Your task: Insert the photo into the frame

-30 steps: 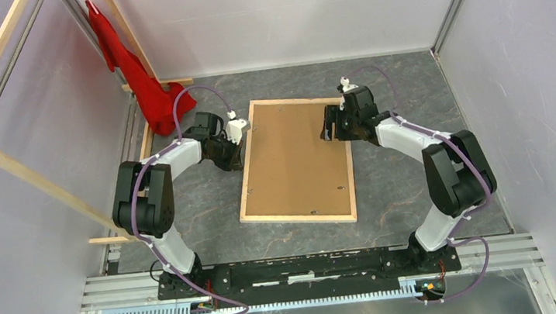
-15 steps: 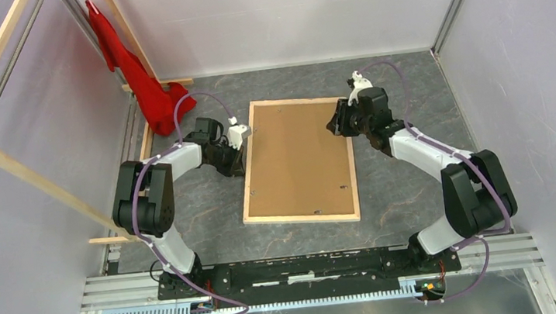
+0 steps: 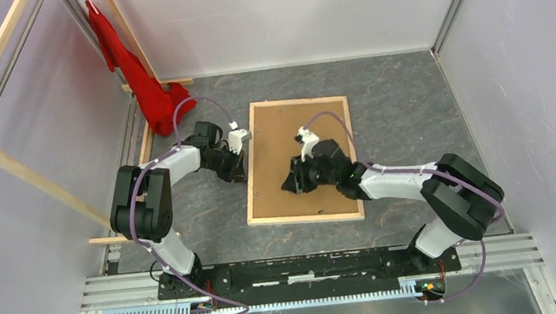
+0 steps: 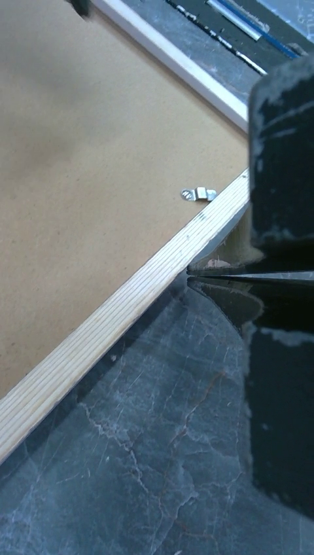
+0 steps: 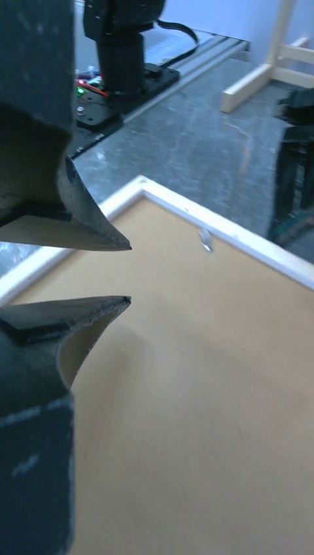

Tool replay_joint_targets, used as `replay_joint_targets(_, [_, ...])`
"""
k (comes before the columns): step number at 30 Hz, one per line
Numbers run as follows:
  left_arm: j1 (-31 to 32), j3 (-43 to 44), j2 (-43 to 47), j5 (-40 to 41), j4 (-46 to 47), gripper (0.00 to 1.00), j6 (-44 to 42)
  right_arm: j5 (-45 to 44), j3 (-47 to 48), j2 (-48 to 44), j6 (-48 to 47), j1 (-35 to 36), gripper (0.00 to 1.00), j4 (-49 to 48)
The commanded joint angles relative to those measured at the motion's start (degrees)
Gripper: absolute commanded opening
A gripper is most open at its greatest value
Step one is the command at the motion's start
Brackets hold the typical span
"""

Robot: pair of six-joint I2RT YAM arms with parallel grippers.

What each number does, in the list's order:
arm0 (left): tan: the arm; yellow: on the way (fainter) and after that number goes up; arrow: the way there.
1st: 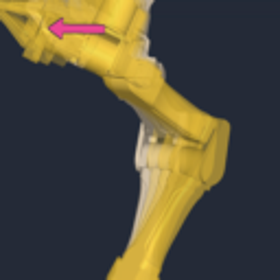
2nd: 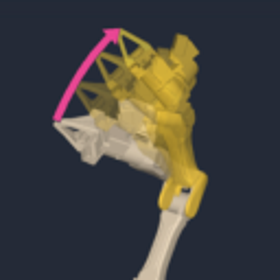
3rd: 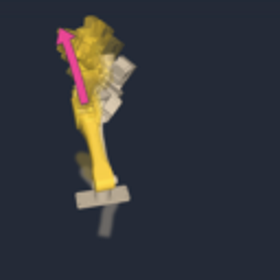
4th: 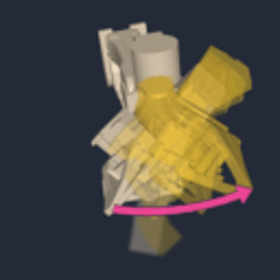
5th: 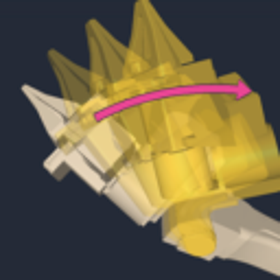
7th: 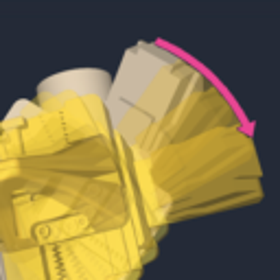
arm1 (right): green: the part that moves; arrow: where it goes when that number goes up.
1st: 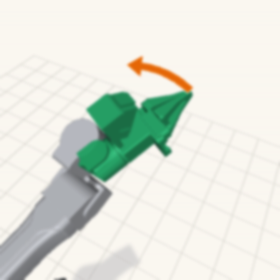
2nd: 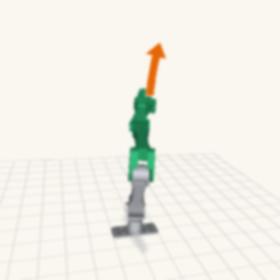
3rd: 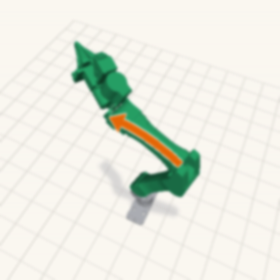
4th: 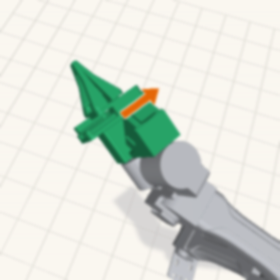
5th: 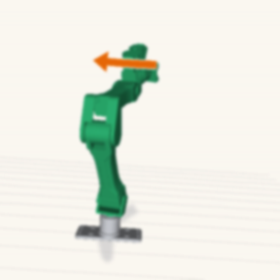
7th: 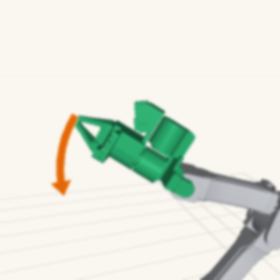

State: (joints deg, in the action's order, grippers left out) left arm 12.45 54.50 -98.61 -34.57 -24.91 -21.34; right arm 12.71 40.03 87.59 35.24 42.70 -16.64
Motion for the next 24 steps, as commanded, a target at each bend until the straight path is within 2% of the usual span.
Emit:
replay_joint_targets(1, [-0.45, 2.19, 3.83, -4.48, -3.81, 0.11, -2.35, -6.16, -0.92, 1.83, 4.61, 7.15, 0.40, -9.38])
replay_joint_targets(6, [-1.37, 3.75, 2.65, -7.08, -4.83, 0.23, -2.46, -9.14, -1.53, 4.85, 7.59, 11.82, 0.44, -15.65])
replay_joint_targets(10, [-1.37, 4.16, 0.80, -7.56, -4.84, 0.26, -2.12, -11.57, -1.07, 7.97, 8.37, 13.96, 0.38, -18.58])
replay_joint_targets(12, [-1.37, 3.96, -0.06, -6.78, -4.25, 0.24, -2.05, -12.34, -0.43, 9.81, 8.53, 14.48, 0.35, -19.74])
replay_joint_targets(21, [-1.38, 3.62, -2.98, -6.27, -3.46, 0.10, -1.72, -12.36, 3.77, 16.15, 9.63, 15.05, 0.35, -21.81])
replay_joint_targets(24, [-1.37, 3.25, -2.90, -6.29, -3.01, 0.09, -1.56, -12.36, 4.54, 17.43, 9.84, 15.22, 0.35, -22.01])
